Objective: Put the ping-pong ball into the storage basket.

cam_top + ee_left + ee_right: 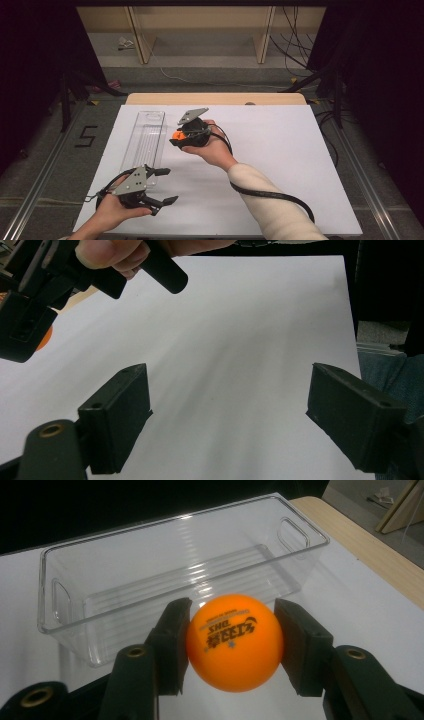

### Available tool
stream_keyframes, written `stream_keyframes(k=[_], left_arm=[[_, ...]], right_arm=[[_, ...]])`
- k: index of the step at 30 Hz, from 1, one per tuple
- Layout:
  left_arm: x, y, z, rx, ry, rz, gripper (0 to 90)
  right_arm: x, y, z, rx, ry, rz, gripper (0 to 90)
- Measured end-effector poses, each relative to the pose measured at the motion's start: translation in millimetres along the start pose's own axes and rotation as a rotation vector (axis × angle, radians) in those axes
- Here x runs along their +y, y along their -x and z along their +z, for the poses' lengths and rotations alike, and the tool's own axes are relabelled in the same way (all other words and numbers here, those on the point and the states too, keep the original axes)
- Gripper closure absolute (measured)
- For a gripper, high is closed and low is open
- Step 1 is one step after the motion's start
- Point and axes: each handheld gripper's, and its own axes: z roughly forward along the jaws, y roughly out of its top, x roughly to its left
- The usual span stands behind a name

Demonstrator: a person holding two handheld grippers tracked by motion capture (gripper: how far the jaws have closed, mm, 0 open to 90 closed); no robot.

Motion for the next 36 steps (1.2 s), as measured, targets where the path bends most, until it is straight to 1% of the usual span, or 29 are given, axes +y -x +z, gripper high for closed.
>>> stream_keyframes(k=[16, 36], left_arm=[[-0.1, 0.3, 0.4, -0.002, -0.002, 0.0, 16.9], [-0.1, 0.6, 0.9, -0.004, -0.005, 0.002, 16.9]], right_arm=[[4.1, 1.4, 7.6, 0.008, 0.001, 0.003, 51.2], [10.3, 1.8, 15.6, 0.006, -0.004, 0.003, 51.2]])
